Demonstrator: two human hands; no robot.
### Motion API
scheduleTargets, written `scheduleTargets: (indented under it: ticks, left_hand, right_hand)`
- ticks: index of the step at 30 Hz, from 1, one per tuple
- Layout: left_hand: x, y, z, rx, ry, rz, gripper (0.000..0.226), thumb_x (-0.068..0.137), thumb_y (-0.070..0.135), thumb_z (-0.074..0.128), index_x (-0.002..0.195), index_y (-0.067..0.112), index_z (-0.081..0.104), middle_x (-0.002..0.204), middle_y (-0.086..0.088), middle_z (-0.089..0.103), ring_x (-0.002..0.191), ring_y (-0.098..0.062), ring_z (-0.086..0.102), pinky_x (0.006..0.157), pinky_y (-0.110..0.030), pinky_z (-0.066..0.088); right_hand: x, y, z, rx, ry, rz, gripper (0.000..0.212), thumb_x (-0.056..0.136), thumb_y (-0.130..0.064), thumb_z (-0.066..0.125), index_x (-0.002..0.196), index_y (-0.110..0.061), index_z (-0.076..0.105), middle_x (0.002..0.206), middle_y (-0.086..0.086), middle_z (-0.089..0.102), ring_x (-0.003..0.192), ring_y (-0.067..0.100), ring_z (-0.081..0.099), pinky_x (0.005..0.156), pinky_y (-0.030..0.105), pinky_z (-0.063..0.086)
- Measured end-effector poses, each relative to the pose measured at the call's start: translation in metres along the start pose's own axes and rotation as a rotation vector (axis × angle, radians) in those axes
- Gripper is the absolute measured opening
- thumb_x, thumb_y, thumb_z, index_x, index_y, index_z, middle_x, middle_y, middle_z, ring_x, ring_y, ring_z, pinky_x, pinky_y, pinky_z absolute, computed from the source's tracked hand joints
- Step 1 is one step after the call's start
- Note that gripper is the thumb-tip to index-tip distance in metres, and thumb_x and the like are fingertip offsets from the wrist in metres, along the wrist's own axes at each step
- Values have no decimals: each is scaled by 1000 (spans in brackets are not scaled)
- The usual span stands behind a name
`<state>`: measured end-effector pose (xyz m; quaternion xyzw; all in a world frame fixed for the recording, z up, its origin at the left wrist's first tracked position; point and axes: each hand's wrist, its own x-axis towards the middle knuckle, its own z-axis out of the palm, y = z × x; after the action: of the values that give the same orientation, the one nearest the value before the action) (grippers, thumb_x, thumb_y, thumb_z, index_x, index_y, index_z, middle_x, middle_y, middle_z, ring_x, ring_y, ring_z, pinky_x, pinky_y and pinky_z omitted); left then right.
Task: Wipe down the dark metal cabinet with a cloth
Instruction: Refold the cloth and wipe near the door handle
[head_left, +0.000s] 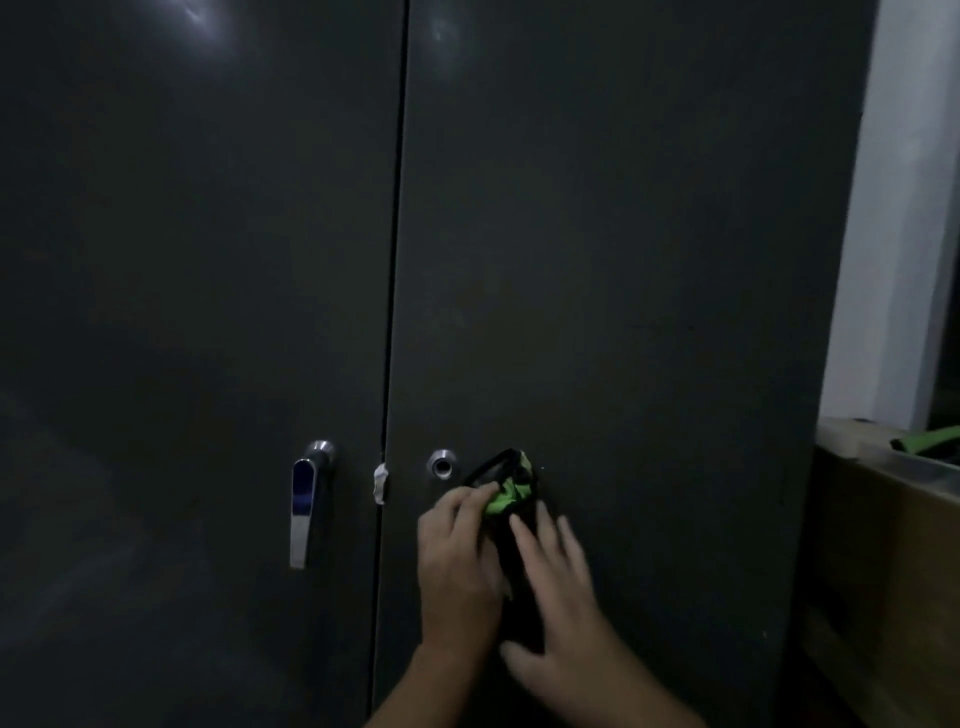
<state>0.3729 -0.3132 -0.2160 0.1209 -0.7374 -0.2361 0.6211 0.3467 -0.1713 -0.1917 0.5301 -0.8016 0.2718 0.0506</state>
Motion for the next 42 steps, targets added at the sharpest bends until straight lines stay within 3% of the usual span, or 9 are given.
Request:
scheduleTargets:
  ticks: [4,7,11,15,19,27,31,38,42]
  left_hand:
    - [3,24,-2,-123,-205,-32,40,87,9,68,120,33,69,113,30,56,107,4,54,95,-16,43]
    - [24,43,-26,-181,-525,20,37,93,12,61,124,32,67,114,26,61,108,10,55,96,-18,47]
    - [64,42,-74,103,-762,278,54,90,8,54,136,36,56,131,35,49,112,20,30,96,1,22]
    - [105,15,-118,383,-515,375,57,83,28,44,137,45,47,134,24,54,124,-3,32,102,-33,33]
    - [121,-23,-142,596,-421,265,67,78,42,36,145,34,39,144,5,47,128,-22,40,106,-49,41]
    - [121,-50,-131,622,-322,408,52,73,44,44,123,32,54,106,14,61,88,-11,53,68,-28,42]
    - [122,-55,-120,649,-233,477,52,70,39,56,121,27,54,107,4,57,89,-19,49,68,-34,41]
    - [118,-64,-112,671,-124,516,64,72,32,62,133,22,49,122,-4,52,97,-23,47,81,-36,34]
    - [117,-70,-110,694,-108,570,66,83,30,50,147,16,44,144,-6,47,116,-24,48,94,-42,39]
  right_hand:
    - [9,9,27,22,200,83,123,84,-16,64,127,-56,-45,139,-27,-53,141,3,-36,125,33,-2]
    - [24,18,42,40,483,54,121,87,-5,61,140,-52,-37,156,-13,-40,145,4,-32,124,31,-7]
    - [49,25,39,68,633,-2,99,96,-19,56,142,-66,-16,162,-12,-16,148,-1,-22,123,27,-2]
    - [87,11,4,126,918,-128,68,96,-32,47,151,-57,15,163,-12,11,151,-1,2,122,21,4]
    - [139,-37,-56,198,1108,-177,72,94,-14,60,157,-22,25,158,1,33,148,11,23,120,27,21]
    - [175,-81,-69,-357,344,-635,65,89,-10,53,152,-23,40,158,0,37,149,17,26,124,37,15]
    - [186,-78,-106,-654,307,-839,58,89,-15,50,147,-22,47,150,3,49,138,21,45,117,40,34]
    - [216,-97,-189,-328,900,-401,62,91,-10,56,150,-26,42,155,-4,42,144,12,35,122,43,16]
    - [216,-95,-169,-280,906,-426,59,91,-9,52,148,-24,45,155,-3,42,145,11,33,122,39,12]
